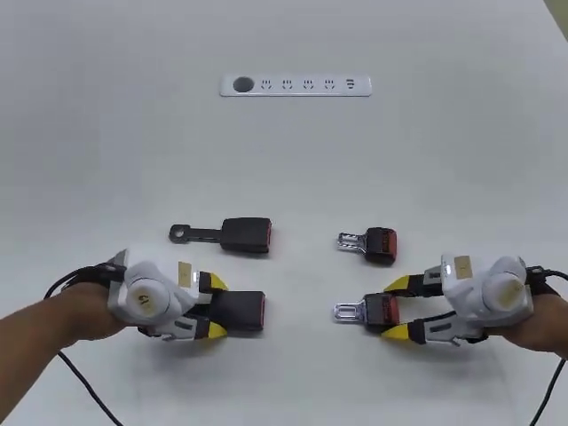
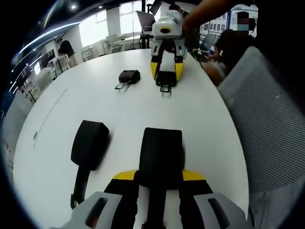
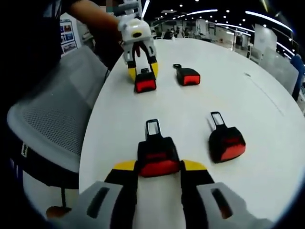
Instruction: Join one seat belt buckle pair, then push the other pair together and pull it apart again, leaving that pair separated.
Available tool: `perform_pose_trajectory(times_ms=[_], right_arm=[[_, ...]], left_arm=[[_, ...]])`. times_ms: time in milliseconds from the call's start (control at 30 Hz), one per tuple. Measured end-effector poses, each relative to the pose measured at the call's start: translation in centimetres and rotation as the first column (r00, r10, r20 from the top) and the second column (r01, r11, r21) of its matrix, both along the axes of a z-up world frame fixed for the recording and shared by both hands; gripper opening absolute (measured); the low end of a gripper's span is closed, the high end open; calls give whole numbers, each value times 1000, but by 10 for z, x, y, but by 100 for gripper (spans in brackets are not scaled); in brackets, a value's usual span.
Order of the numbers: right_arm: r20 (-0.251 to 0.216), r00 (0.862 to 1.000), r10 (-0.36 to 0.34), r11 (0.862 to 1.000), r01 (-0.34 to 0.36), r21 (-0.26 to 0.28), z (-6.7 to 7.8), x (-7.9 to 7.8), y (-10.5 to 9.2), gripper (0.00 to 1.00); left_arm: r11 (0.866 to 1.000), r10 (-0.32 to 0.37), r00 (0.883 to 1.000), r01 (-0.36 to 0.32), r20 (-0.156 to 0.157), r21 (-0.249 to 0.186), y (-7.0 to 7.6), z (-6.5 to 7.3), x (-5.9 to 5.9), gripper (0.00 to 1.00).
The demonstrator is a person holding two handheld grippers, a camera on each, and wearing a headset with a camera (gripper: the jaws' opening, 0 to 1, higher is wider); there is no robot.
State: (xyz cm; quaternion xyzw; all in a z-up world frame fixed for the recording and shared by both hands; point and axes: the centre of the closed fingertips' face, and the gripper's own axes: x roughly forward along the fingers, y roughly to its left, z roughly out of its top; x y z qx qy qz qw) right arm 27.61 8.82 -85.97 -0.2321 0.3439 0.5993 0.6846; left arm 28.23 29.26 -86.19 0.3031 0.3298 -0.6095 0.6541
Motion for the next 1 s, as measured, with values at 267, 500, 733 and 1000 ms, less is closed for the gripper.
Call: perform_pose_trajectory(times_ms=[267, 500, 733, 1000], right_arm=[[-1, 999, -36, 999, 36, 24, 1, 1, 3, 36], [12, 999, -44, 997, 44, 57, 0, 1, 14, 36], [17, 998, -57, 995, 56, 84, -1, 2, 24, 36], [37, 997, -72, 989, 66, 135, 1, 1, 49, 36]], left_arm=[[1000, -2, 1000, 2, -2, 0, 0, 1, -1, 34], [1000, 3, 1000, -3, -5, 4, 1, 1, 0, 34], [1000, -7, 1000, 7, -6, 18, 1, 1, 0, 34], [999, -14, 1000, 14, -6, 34, 1, 1, -1, 34]])
